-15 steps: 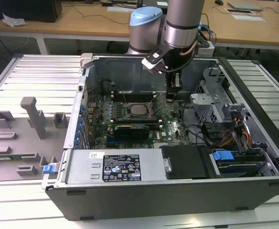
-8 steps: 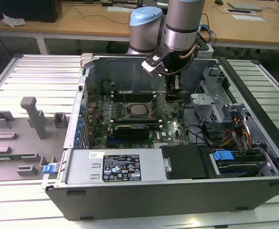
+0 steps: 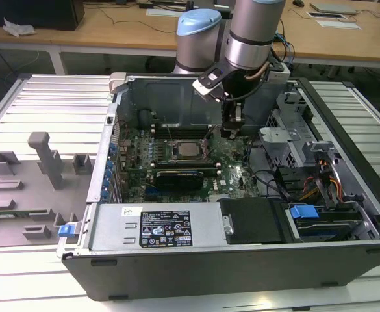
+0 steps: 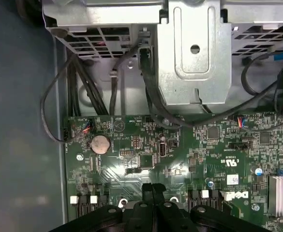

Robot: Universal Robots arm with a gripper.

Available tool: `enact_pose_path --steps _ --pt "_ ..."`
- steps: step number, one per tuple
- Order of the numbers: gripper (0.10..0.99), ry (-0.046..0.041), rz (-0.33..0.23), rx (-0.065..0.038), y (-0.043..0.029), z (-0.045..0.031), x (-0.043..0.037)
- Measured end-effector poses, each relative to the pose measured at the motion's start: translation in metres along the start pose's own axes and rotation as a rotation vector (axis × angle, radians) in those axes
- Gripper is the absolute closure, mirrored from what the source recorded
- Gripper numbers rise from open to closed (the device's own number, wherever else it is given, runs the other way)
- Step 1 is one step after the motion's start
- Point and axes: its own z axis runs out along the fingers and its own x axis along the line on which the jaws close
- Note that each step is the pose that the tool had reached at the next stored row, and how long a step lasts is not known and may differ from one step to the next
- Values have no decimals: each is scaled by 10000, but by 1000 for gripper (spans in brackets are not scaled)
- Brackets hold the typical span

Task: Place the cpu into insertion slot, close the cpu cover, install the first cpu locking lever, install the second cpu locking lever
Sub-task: 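Close the cpu cover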

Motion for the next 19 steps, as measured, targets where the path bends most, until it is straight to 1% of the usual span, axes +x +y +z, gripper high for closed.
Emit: enact_pose_path --steps 1,3,6,8,12,14,16,19 --pt "980 -1 3 -64 -48 0 -3" --pt "980 2 3 -134 -102 2 -5" --pt "980 4 4 -222 -187 5 -8" --pt "980 7 5 -276 -256 8 -10" --pt "980 8 7 -315 -348 15 -14" --pt "980 9 7 -318 -372 17 -14" --pt "980 8 5 -319 -376 17 -14" --pt "980 17 9 -532 -462 30 -17"
